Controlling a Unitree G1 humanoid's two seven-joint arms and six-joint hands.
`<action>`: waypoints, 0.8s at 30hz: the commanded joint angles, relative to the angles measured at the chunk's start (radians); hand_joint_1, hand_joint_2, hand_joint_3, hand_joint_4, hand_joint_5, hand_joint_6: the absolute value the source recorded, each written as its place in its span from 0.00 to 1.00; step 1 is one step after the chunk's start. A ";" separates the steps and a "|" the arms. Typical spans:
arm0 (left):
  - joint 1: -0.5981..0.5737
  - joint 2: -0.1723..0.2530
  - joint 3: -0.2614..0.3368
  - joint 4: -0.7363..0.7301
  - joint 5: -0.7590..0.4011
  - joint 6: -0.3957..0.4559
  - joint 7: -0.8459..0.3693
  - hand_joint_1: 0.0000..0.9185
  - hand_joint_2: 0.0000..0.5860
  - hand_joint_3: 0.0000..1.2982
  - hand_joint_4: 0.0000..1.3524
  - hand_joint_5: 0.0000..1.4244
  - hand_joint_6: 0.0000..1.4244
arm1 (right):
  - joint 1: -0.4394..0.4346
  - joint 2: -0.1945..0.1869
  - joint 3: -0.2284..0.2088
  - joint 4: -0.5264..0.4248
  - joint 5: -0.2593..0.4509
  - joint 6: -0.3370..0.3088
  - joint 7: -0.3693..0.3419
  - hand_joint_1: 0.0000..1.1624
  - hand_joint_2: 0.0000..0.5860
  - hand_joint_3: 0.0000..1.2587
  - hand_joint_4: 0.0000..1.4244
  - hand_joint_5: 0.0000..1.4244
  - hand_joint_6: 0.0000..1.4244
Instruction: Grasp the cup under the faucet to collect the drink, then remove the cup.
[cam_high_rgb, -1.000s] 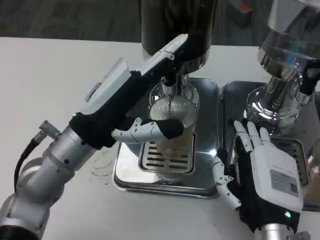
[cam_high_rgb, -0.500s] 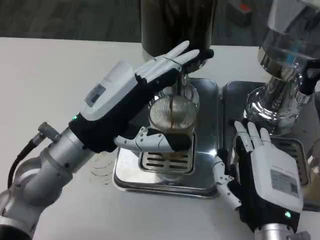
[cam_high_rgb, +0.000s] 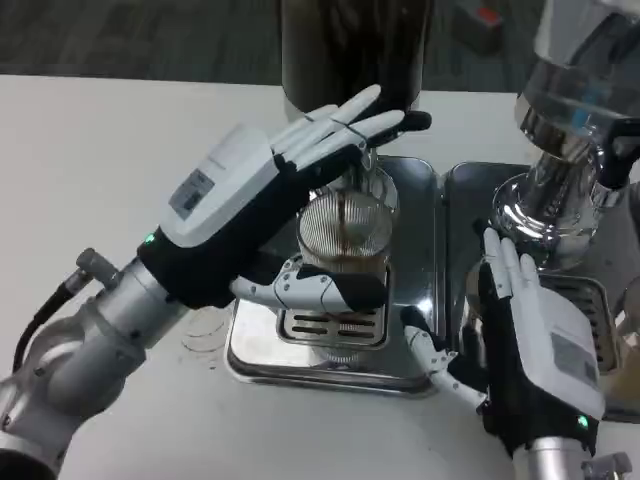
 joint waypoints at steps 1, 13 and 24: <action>0.009 0.017 -0.022 0.007 0.037 -0.003 -0.005 0.00 0.18 0.13 0.00 0.14 0.09 | -0.036 0.007 -0.062 0.006 0.166 -0.051 0.082 0.46 0.47 0.00 0.00 0.00 0.06; 0.012 0.020 -0.029 0.001 0.036 -0.003 -0.009 0.00 0.19 0.14 0.00 0.15 0.09 | -0.142 -0.006 -0.135 0.116 0.419 -0.140 0.207 0.57 0.42 0.00 0.00 0.00 0.05; 0.016 0.028 -0.037 -0.004 0.040 0.005 0.000 0.00 0.19 0.15 0.00 0.15 0.09 | -0.204 0.005 -0.131 0.188 0.473 -0.182 0.230 0.62 0.39 0.00 0.00 0.00 0.03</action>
